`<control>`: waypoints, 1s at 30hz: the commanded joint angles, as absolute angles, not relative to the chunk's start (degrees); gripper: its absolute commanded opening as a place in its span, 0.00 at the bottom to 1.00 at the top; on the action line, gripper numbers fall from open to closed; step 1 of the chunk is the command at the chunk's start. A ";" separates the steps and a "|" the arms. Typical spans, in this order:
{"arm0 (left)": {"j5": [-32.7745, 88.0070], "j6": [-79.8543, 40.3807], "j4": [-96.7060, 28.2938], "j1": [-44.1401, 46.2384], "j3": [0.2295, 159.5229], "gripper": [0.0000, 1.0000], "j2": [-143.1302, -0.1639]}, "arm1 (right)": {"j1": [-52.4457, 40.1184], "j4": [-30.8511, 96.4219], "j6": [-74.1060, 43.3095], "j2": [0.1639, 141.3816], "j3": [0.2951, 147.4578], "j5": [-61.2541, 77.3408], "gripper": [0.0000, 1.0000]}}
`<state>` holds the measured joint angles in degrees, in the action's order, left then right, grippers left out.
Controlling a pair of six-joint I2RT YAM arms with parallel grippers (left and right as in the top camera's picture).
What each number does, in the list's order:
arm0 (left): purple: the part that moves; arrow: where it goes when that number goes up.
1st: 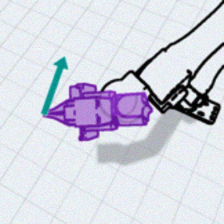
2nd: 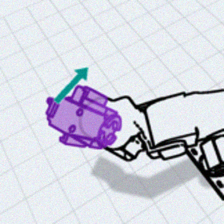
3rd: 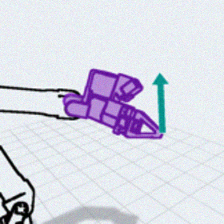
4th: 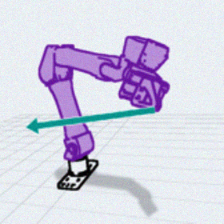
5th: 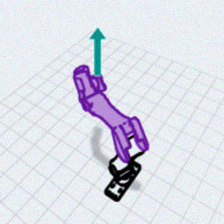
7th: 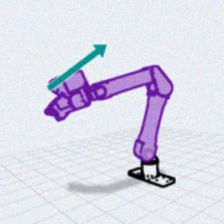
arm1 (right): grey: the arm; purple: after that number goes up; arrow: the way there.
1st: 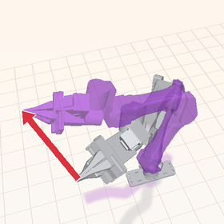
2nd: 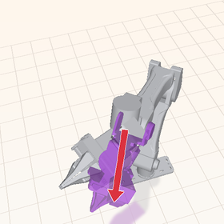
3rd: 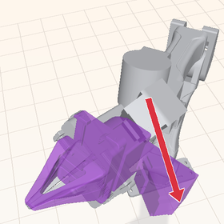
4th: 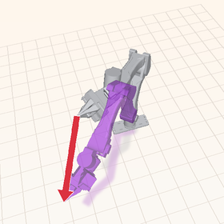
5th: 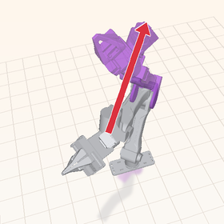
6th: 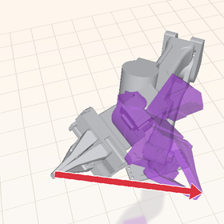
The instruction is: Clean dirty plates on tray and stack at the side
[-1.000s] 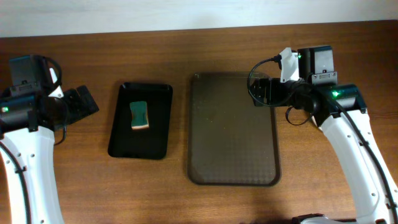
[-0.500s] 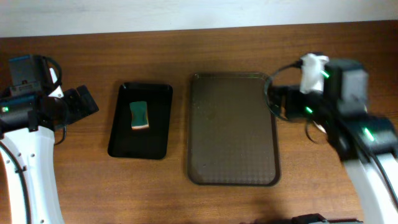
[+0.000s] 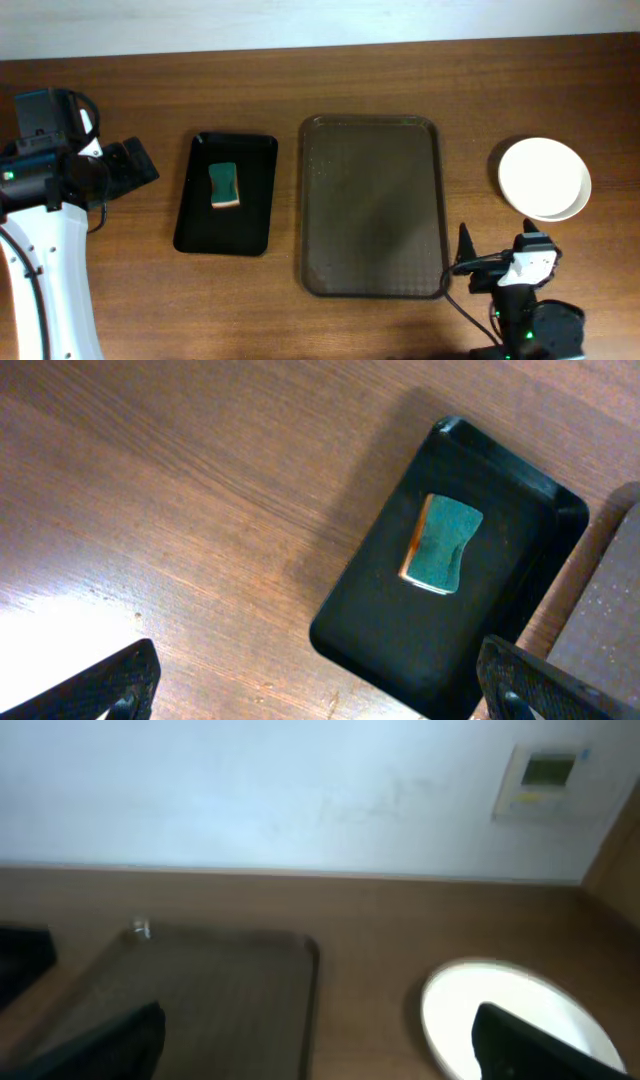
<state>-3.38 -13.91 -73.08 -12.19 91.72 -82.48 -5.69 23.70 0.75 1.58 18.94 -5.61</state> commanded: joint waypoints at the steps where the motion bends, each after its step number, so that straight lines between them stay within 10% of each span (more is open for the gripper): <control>1: -3.42 -13.58 -72.99 -12.43 92.09 1.00 -81.95 | -6.00 14.74 1.06 0.19 11.64 -6.48 0.98; 7: -3.42 -13.58 -72.99 -12.43 92.09 1.00 -81.95 | -6.00 -3.77 1.08 0.19 0.32 -6.28 0.98; 25: -7.79 -13.58 -72.01 -9.34 89.27 1.00 -70.96 | -5.98 4.10 1.08 0.73 0.32 -6.28 0.98; 30: -7.73 -13.56 -41.41 -2.70 66.35 1.00 -46.17 | -5.98 4.10 1.08 0.73 0.32 -6.28 0.98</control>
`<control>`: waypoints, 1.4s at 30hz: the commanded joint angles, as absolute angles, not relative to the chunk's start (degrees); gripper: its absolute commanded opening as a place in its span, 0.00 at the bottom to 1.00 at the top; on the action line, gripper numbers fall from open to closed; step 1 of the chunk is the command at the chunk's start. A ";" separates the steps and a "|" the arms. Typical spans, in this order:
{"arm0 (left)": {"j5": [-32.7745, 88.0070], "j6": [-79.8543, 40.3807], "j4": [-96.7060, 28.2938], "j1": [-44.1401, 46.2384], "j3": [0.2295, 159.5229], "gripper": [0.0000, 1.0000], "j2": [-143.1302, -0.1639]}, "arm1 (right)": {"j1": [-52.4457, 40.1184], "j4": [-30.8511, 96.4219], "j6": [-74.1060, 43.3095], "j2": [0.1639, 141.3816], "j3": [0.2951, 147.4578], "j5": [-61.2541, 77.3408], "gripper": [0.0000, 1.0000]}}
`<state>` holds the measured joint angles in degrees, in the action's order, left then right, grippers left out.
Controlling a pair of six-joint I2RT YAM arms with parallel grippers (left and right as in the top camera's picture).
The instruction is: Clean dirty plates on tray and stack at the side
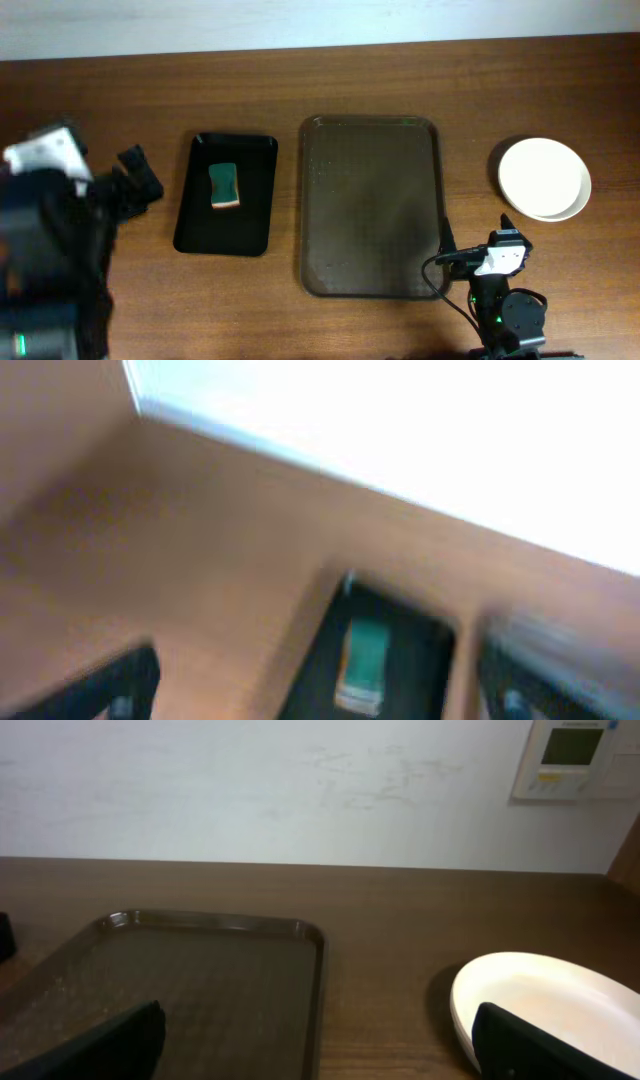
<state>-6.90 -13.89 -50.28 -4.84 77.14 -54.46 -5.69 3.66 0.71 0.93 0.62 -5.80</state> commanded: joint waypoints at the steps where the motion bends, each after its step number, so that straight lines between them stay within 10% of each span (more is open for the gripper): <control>1: -7.44 -13.52 -35.16 -1.76 59.66 1.00 -41.15 | -5.98 4.10 1.08 0.73 0.32 -6.28 0.98; 5: -3.36 -10.55 -11.84 -0.40 32.53 1.00 -23.75 | -5.98 4.10 1.08 0.73 0.32 -6.28 0.98; 17: -7.97 -10.59 6.00 1.13 0.60 1.00 -0.25 | -5.98 4.10 1.08 0.73 0.32 -6.28 0.98; 42: -7.94 -10.59 -3.99 1.61 0.51 1.00 -0.45 | -5.98 4.10 1.08 0.73 0.32 -6.28 0.98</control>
